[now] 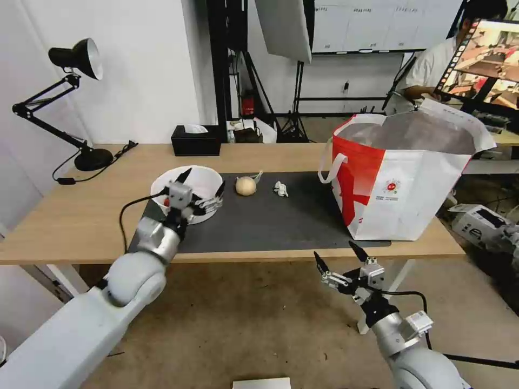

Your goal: Pick up the trash from the table and place it into the takeout bag.

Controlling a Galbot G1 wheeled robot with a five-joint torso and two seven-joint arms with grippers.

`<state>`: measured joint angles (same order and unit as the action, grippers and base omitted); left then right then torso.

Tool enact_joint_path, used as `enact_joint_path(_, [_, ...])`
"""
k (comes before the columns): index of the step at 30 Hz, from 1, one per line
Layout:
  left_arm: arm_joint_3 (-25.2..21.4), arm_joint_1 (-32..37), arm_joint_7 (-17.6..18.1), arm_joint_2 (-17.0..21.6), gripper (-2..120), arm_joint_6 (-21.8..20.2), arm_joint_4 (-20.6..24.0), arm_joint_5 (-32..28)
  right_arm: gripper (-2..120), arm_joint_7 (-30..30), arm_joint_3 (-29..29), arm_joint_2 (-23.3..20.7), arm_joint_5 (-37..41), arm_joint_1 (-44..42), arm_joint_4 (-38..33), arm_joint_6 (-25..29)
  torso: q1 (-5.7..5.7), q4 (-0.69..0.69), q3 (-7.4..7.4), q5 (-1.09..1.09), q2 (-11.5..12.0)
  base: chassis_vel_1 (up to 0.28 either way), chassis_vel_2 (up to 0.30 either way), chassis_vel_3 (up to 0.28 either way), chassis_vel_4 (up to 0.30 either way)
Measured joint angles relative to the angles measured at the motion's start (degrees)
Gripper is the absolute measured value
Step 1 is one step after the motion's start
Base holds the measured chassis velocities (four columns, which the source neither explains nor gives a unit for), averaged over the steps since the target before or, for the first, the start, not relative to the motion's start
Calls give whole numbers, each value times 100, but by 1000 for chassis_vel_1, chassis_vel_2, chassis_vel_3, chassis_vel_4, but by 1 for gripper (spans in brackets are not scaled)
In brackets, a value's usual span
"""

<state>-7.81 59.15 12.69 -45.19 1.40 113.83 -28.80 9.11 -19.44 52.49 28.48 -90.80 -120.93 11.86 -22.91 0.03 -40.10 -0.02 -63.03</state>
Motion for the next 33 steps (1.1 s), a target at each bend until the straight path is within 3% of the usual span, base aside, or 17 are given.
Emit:
enact_joint_path(2, [-98, 316, -5, -38, 100, 104, -34, 294, 100, 102, -239, 139, -12, -237, -66, 63, 0, -9, 1, 0, 0, 0, 0, 0, 0])
enact_joint_path(8, [-585, 1025, -38, -201, 100, 241, -25, 556, 100, 148, -281, 166, -18, -265, -82, 77, 0, -4, 0, 3, -1, 0, 0, 0, 0])
enact_joint_path(10, [-1197, 1831, -214, -440, 100, 393, -32, 755, 100, 144, -278, 141, -20, -287, -82, 81, 0, -1, 0, 1, 0, 0, 0, 0, 0])
enact_joint_path(11, [-1197, 1831, -214, -440, 100, 393, -32, 755, 100, 144, -278, 141, -20, -287, -82, 81, 0, -1, 0, 1, 0, 0, 0, 0, 0])
enact_joint_path(14, [-1836, 2629, -496, -777, 100, 611, -7, 929, 100, -55, -329, 44, 10, -403, -50, 117, 0, -2, 0, 3, 0, 0, 0, 0, 0])
enact_joint_path(24, [-2378, 3353, -690, -1239, 100, 840, -87, 959, 100, -535, -463, -14, 79, -534, 205, 279, 0, -3, 0, 3, 0, 0, 0, 0, 0])
enact_joint_path(33, [-2445, 3470, -717, -1421, 100, 874, -183, 879, 100, -633, -451, -16, 72, -547, 336, 348, 0, -3, 0, 2, 0, 0, 0, 0, 0])
